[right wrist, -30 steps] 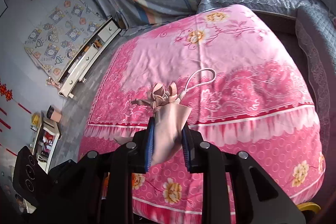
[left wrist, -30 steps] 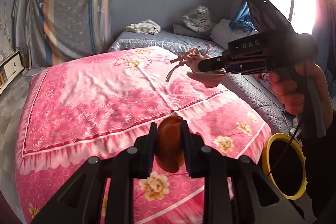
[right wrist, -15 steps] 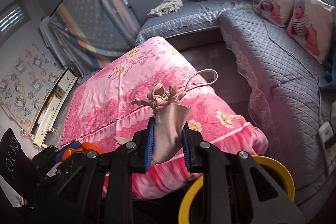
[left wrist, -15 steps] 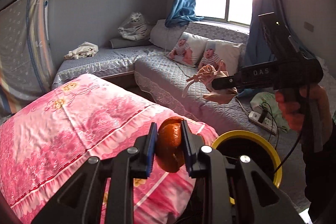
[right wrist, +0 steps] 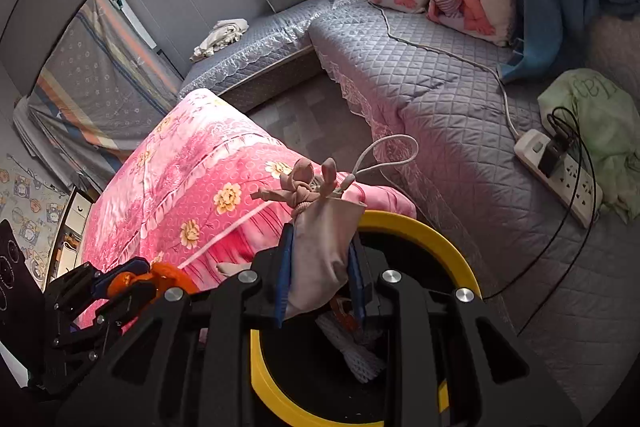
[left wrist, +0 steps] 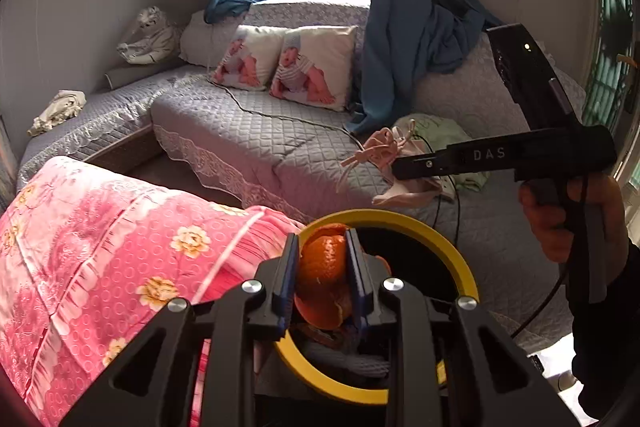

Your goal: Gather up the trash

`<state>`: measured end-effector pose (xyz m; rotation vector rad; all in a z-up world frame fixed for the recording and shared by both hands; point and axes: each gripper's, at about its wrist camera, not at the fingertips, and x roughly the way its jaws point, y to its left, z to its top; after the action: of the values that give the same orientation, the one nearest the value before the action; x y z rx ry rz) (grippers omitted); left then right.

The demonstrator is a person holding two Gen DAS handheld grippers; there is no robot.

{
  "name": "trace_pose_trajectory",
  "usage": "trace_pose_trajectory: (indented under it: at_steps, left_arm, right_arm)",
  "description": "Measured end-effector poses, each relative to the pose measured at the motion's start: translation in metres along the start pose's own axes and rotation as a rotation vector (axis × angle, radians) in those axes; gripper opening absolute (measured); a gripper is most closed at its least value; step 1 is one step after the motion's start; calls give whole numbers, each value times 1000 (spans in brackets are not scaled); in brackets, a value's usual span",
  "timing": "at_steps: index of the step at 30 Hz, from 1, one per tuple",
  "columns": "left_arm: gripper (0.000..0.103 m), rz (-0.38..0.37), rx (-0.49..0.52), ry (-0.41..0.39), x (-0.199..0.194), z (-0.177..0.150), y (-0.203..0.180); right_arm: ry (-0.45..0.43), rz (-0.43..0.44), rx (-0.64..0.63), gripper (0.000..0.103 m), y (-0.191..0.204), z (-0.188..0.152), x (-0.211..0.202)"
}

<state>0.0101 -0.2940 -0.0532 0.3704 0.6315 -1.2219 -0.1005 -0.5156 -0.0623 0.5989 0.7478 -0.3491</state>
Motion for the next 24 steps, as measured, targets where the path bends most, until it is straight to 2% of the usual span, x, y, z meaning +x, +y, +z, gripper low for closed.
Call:
trace_pose_trajectory:
  at_steps: [6, 8, 11, 12, 18, 21, 24]
  left_arm:
    - [23, -78, 5, 95, 33, -11, -13]
    - [24, -77, 6, 105, 37, -13, -15]
    - [43, -69, -8, 101, 35, -13, -13]
    - [50, -66, -17, 91, 32, -12, -11]
    - [50, -12, -70, 14, 5, -6, 12]
    - [50, 52, -113, -45, -20, -4, 31]
    - [50, 153, -167, -119, -54, -4, 55]
  right_arm:
    - [33, 4, 42, 27, -21, -15, 8]
    - [37, -6, 47, 29, -25, -17, 10]
    - [37, -15, 68, 37, -30, -16, 10]
    - [34, -18, 75, 41, -32, -16, 9]
    - [3, -34, 70, 42, -24, -8, 0]
    - [-17, -24, 35, 42, -5, 1, -2]
    - [-44, 18, -14, 42, 24, 11, 0]
